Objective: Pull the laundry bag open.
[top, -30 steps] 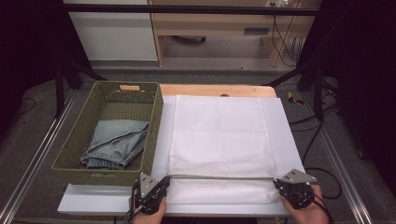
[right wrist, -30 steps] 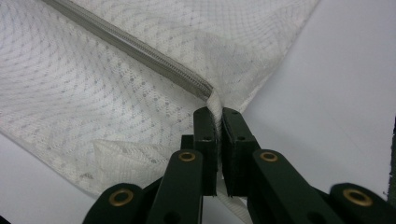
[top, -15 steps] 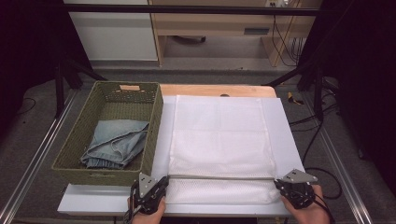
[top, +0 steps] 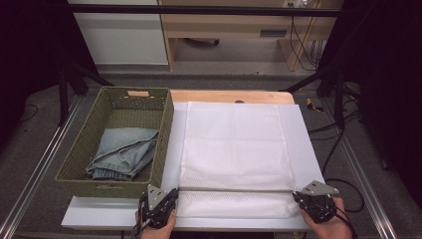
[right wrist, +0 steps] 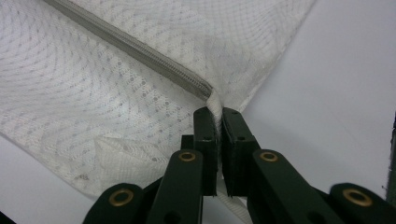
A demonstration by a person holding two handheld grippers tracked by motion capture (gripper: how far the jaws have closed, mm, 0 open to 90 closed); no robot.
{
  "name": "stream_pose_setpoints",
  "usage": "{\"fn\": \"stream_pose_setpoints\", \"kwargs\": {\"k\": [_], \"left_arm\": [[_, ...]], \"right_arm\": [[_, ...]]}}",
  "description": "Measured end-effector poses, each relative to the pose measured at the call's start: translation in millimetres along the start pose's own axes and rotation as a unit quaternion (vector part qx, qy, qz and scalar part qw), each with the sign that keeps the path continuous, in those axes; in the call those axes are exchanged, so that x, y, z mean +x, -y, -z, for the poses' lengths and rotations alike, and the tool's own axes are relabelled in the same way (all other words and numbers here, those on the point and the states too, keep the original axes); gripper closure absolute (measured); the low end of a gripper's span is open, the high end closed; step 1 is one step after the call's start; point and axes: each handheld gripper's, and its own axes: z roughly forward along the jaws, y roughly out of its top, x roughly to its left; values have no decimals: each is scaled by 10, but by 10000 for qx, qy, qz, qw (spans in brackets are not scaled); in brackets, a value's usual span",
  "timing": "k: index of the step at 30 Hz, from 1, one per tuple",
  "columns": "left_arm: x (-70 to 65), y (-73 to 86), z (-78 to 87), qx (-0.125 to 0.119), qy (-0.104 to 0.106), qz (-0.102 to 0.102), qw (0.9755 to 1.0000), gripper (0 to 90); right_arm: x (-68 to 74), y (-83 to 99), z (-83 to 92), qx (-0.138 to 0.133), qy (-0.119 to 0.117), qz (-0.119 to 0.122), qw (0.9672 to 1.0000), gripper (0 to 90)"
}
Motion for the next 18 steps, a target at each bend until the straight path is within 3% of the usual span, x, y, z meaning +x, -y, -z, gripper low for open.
{"fn": "stream_pose_setpoints", "kwargs": {"k": [4,6,18], "left_arm": [[-35,-16,8,-56,-12,-71,10000,857],[-44,-25,7,-44,0,-109,9999,807],[-210,-18,-88,50,216,-386,9990,704]], "right_arm": [[-1,4,-16,23,-8,-13,10000,835],[-17,9,-3,-77,-52,-88,9999,790],[0,-40,73,-726,60,-222,9971,450]]}}
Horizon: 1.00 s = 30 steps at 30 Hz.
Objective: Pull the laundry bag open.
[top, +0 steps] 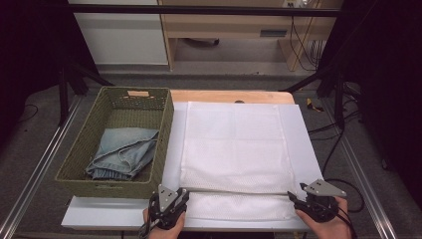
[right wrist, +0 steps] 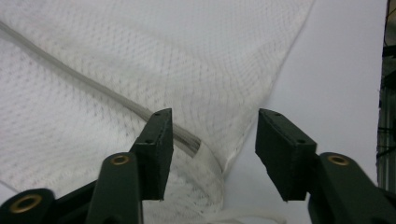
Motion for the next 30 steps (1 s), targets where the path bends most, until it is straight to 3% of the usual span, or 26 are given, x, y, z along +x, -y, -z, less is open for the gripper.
{"fn": "stream_pose_setpoints", "kwargs": {"k": [6,12,23,30], "left_arm": [[-34,1,-33,-16,57,-59,10000,651],[-49,-11,-46,-80,145,-44,9999,562],[-118,-54,-68,-323,159,-61,9993,331],[-174,-72,-90,-391,185,-109,9990,234]], "right_arm": [[109,-82,-22,-356,-20,113,9993,281],[283,-179,-139,-461,-117,512,9976,137],[440,-287,-265,-391,-450,766,9953,148],[572,-375,-361,-345,-664,980,9924,170]]}}
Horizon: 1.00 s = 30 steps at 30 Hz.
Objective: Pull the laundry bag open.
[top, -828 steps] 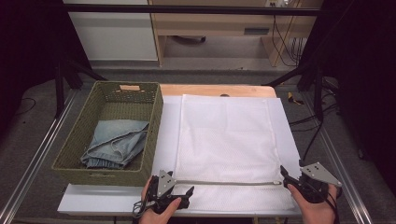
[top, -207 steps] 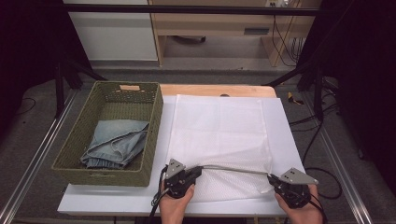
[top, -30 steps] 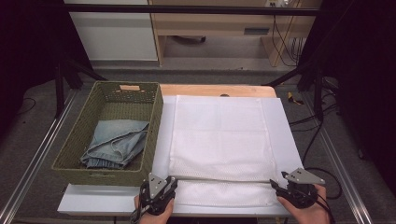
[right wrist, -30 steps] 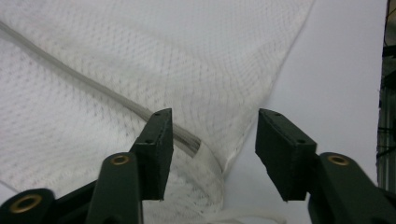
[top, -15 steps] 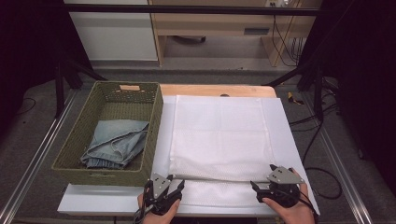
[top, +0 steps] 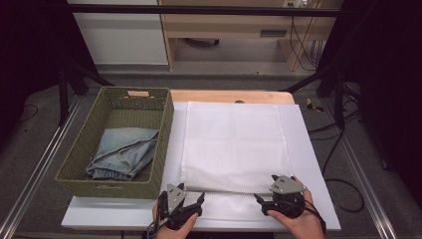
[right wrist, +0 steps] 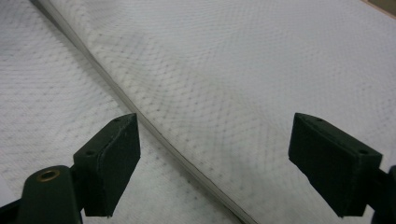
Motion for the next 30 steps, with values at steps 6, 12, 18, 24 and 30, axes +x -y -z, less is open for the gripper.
{"fn": "stream_pose_setpoints", "kwargs": {"k": [6,12,18,24,30], "left_arm": [[-40,-7,-25,18,62,-53,10000,193],[-51,-8,-34,40,96,-74,9999,170],[-65,2,-56,77,107,-118,9998,141],[-97,22,-82,132,102,-230,9996,113],[-96,30,-71,124,65,-192,9997,115]], "right_arm": [[93,-82,-93,91,-201,156,9996,199],[153,-164,-165,160,-410,259,9987,230],[187,-245,-255,266,-664,347,9968,250],[196,-322,-346,334,-754,506,9953,259],[190,-404,-420,375,-841,553,9942,284]]}}
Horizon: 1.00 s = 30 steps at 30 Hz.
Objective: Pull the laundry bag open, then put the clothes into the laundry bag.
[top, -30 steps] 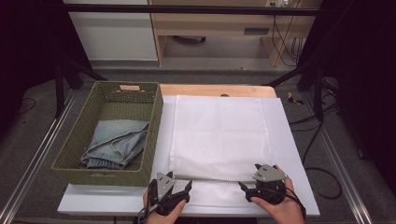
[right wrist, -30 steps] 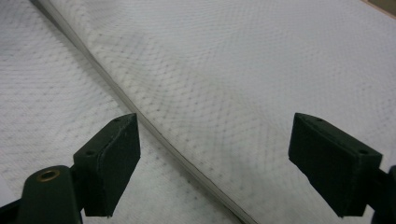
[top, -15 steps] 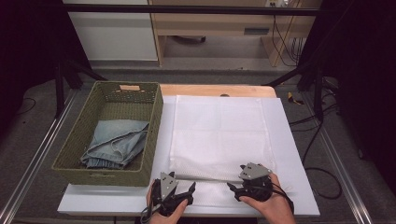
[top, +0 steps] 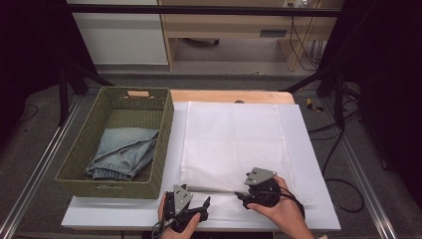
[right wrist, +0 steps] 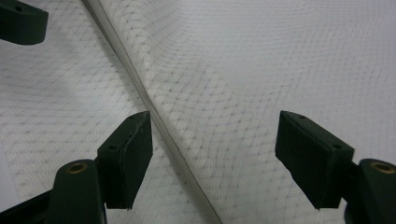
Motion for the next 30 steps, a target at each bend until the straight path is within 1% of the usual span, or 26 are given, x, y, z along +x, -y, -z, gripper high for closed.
{"fn": "stream_pose_setpoints", "kwargs": {"k": [2,5,7,11,14,19,21,22,29,30], "left_arm": [[-14,2,4,-5,-12,-25,10000,115],[-18,-9,5,-34,-23,8,10000,116],[-10,-24,8,-50,-51,3,10000,117],[7,-19,39,-90,-138,49,9999,118],[12,-17,35,-95,-131,80,9998,112],[0,-14,35,-97,-103,35,9999,110],[-2,-14,34,-98,-109,19,9999,108],[-3,-14,33,-101,-112,15,9999,107],[9,-17,32,-99,-124,6,9999,108],[7,-15,28,-93,-112,34,9999,108]], "right_arm": [[-5,-18,-11,-13,-17,68,10000,294],[-3,-33,-27,-19,-110,70,9999,291],[4,-40,-41,5,-115,104,9999,300],[7,-46,-47,21,-159,157,9997,363],[9,-43,-55,22,-172,176,9997,392],[29,-45,-81,65,-187,227,9995,398],[40,-48,-90,76,-158,233,9996,397],[43,-47,-96,73,-189,249,9995,395],[42,-40,-105,65,-178,274,9994,401],[45,-38,-112,55,-198,270,9994,401]]}}
